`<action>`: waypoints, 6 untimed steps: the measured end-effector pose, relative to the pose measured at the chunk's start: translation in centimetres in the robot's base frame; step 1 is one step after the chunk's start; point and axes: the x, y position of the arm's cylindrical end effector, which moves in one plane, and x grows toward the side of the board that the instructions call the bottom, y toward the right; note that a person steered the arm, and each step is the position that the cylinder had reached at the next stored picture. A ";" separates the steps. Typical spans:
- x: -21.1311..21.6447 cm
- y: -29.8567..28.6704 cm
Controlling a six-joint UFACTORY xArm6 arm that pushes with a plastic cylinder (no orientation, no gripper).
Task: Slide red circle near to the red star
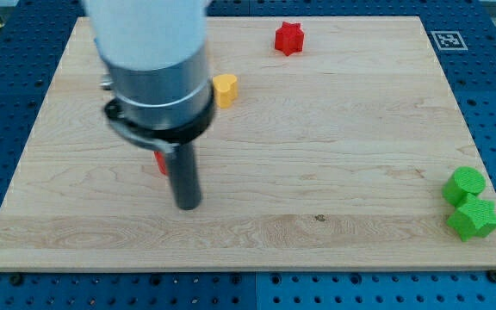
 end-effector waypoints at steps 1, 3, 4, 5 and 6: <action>-0.5 -4.6; -3.7 -6.8; -3.7 -6.8; -4.5 -6.1; -5.1 -3.4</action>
